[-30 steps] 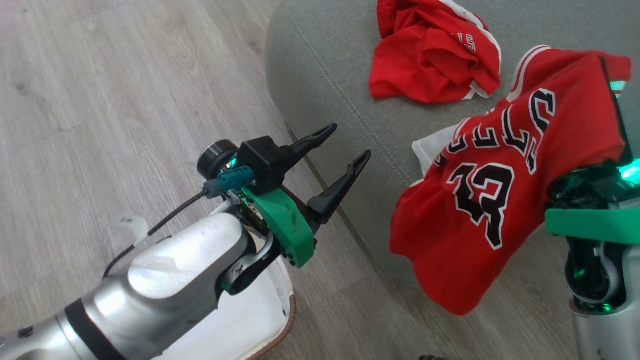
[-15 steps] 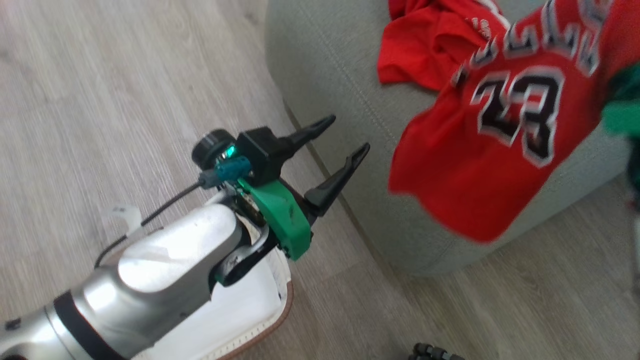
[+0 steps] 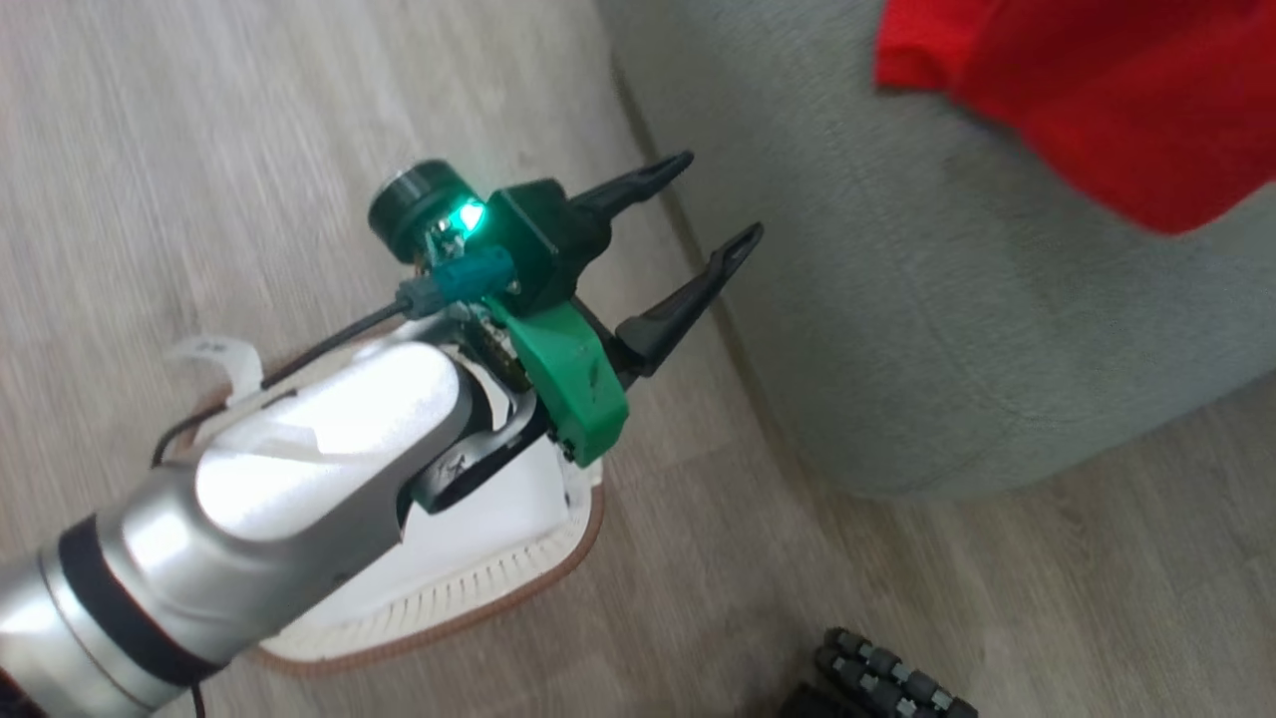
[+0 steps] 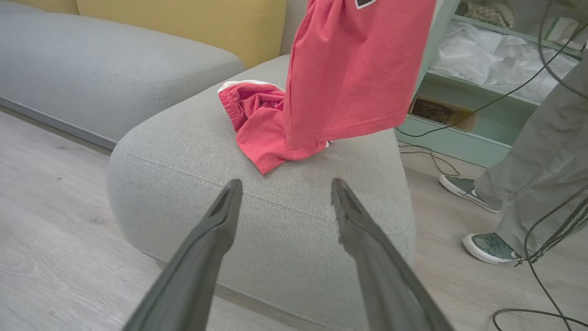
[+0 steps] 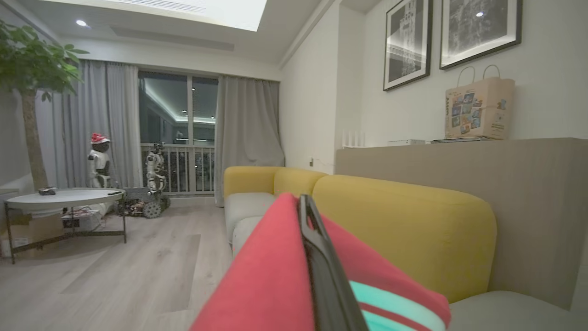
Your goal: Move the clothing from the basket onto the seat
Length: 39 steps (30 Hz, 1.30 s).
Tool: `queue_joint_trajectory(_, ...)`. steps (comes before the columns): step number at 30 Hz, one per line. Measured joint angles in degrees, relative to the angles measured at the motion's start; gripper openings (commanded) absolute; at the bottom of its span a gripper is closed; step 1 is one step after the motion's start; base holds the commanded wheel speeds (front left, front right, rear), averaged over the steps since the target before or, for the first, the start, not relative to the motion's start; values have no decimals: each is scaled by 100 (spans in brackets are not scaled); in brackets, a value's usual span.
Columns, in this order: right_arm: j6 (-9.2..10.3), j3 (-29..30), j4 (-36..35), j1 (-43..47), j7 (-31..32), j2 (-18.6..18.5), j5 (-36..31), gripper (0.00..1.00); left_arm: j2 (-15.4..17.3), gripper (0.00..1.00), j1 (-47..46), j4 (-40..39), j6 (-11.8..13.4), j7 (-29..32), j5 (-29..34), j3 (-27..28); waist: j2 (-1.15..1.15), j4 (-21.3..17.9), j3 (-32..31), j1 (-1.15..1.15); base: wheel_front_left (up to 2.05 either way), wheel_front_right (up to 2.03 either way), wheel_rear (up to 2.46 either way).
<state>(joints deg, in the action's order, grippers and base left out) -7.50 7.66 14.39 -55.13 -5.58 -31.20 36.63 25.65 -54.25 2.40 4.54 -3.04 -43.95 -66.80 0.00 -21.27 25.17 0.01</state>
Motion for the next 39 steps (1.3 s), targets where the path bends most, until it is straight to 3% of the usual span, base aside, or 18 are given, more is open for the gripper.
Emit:
queue_joint_trajectory(6, 0, 118, 1023, -231, -102, -402, -477, 0, 62, 100, -210, -119, 0, 53, 86, 4, 0, 314, 492, 0, 0, 0, 0)
queue_joint_trajectory(9, 0, -98, 1489, -279, -78, -498, -850, 0, 87, 100, -219, -176, 0, 78, 100, 7, 0, 468, 699, 0, 0, 0, 0)
queue_joint_trajectory(19, -1, -577, 3096, -387, 313, -420, -1503, 0, 71, 100, -429, -202, -5, 54, 137, 23, 0, 961, 1109, -1, 0, 0, 0)
queue_joint_trajectory(24, -1, -697, 3784, -442, 924, -316, -1588, 0, 76, 100, -428, -196, -5, 34, 137, 23, 0, 1099, 1151, -1, 0, 0, 0)
queue_joint_trajectory(31, -1, -838, 4165, -539, 1365, -309, -1589, 2, 76, 100, -426, -185, -4, -9, 136, 23, 0, 1108, 1099, -1, 0, 0, 0)
queue_joint_trajectory(32, -1, -895, 4168, -572, 1365, -304, -1589, 21, 73, 100, -424, -169, 2, -10, 135, 21, 0, 1083, 1066, -1, 0, 0, 0)
queue_joint_trajectory(33, -1, -939, 4174, -573, 1366, -298, -1589, 31, 70, 100, -420, -160, 2, -13, 135, 20, 0, 1068, 1045, -1, 0, 0, 0)
queue_joint_trajectory(35, -1, -996, 4210, -574, 1388, -293, -1582, 98, 58, 100, -420, -143, 2, -18, 134, 20, 0, 1041, 991, -1, 0, 0, 0)
queue_joint_trajectory(39, -1, -1134, 4332, -612, 1695, -292, -1448, 100, 47, 100, -407, -54, 2, -70, 92, 16, 0, 993, 840, -1, 0, 0, 0)
